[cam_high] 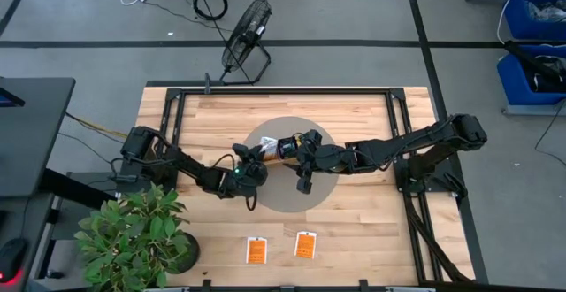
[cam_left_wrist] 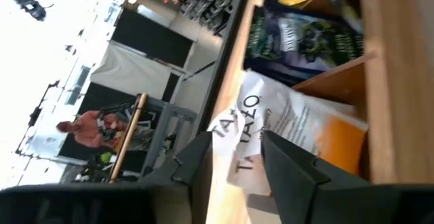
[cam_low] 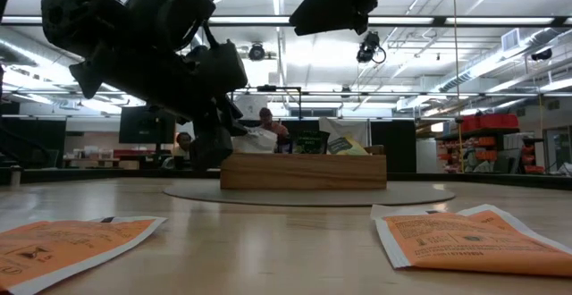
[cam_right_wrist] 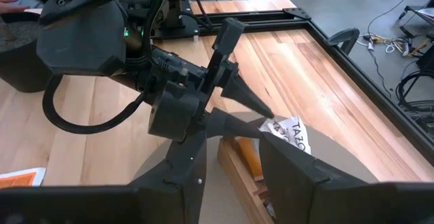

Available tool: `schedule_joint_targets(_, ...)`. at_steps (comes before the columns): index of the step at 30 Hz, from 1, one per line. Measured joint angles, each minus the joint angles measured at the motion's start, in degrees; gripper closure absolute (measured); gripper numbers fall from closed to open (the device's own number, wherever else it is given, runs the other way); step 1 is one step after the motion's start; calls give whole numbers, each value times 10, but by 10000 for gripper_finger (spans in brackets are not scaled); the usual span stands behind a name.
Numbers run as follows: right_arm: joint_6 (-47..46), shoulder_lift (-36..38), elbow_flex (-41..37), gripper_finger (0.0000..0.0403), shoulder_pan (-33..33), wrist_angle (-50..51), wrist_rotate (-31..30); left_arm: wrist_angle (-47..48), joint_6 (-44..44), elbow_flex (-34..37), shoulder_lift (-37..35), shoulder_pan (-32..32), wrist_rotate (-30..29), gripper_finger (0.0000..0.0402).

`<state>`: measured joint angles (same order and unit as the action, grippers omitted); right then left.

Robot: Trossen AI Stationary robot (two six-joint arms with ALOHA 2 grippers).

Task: Pick & Place Tea
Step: Put the white tea bag into the left section of the wooden organizer

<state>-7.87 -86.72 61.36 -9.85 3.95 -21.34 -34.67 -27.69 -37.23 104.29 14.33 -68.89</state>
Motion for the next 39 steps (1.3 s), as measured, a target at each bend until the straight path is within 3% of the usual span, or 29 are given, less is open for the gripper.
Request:
schedule_joint_targets(7, 4, 0, 0, 259, 0, 0, 0, -6, 0, 0, 0, -4, -31, 242)
schedule_joint_targets(19, 4, 0, 0, 259, 0, 3, 0, -10, 18, 0, -1, -4, 1, 183)
schedule_joint_targets(25, 4, 0, 0, 259, 0, 4, 0, -16, 18, 0, -2, -6, -45, 143)
schedule_joint_targets(39, 23, 0, 0, 259, -11, 9, 29, -25, -34, 0, -55, 28, -56, 138)
